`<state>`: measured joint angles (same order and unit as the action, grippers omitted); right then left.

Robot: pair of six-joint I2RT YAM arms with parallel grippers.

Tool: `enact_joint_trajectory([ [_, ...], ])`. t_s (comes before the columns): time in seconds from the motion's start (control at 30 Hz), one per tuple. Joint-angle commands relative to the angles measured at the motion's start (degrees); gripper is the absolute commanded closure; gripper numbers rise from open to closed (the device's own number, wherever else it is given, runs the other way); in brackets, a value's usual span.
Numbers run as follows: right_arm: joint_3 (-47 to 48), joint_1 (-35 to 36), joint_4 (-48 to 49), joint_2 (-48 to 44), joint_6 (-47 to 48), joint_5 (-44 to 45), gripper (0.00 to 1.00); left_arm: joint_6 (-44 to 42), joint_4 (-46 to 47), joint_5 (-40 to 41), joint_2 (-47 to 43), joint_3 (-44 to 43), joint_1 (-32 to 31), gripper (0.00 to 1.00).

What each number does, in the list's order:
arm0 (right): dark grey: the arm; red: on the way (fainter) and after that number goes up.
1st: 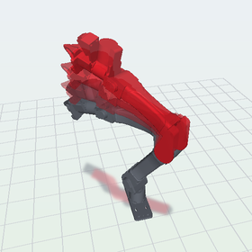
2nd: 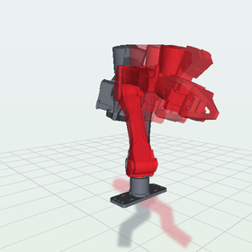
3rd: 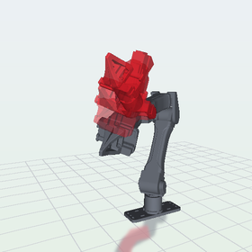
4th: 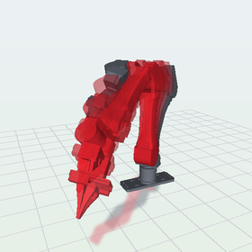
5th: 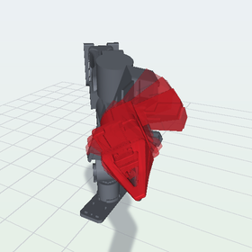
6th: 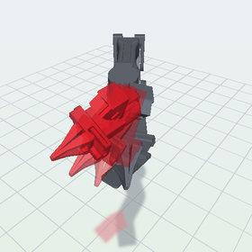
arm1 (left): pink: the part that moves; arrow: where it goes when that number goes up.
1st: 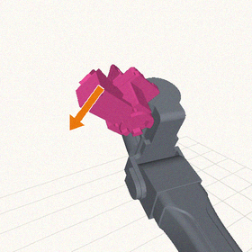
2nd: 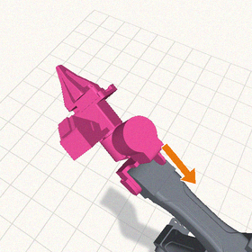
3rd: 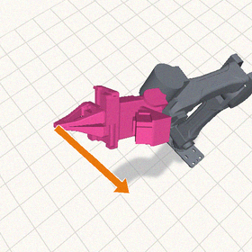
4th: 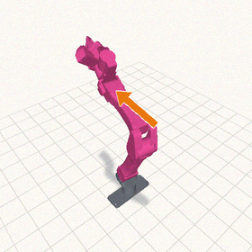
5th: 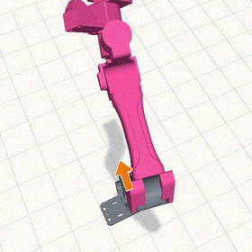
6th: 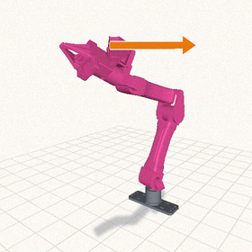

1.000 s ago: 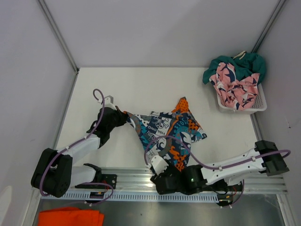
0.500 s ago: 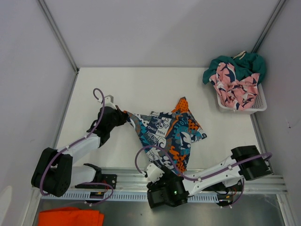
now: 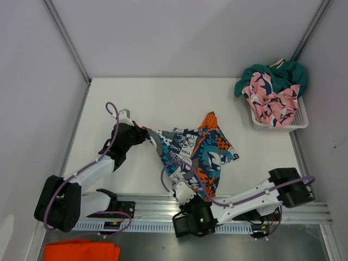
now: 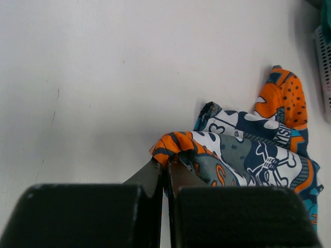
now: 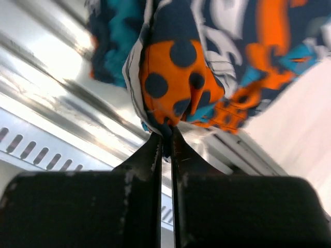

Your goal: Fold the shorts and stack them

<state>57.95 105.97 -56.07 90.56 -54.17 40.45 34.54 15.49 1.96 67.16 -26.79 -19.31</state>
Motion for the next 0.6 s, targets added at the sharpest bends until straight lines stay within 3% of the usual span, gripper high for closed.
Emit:
enact_joint_trajectory([
  [0.0,4.00,-1.03,-8.15,-10.12,-5.77,11.04,1.00,0.08,-1.59,1.21,-4.92,-1.51,0.24,1.00],
  [0.07,7.85,-4.52,-8.61,-15.82,-2.19,12.37,1.00,0.70,-4.66,0.95,-9.48,-3.78,0.24,1.00],
  [0.1,9.53,-7.07,-7.22,-17.25,5.49,10.98,1.00,0.87,-8.94,1.38,-11.33,-4.76,0.24,1.00],
  [0.2,17.96,-15.17,-6.51,-21.21,14.42,9.47,1.00,1.14,-21.57,3.66,-18.88,-12.40,0.33,1.00],
  [0.33,29.04,-18.96,-4.49,-25.43,29.10,5.45,1.00,-1.40,-36.46,4.63,-25.05,-29.52,2.17,1.00],
  [0.57,43.90,-18.44,0.08,-33.08,35.97,-22.14,1.00,-9.66,-57.39,6.30,-24.62,-61.67,2.52,1.00],
])
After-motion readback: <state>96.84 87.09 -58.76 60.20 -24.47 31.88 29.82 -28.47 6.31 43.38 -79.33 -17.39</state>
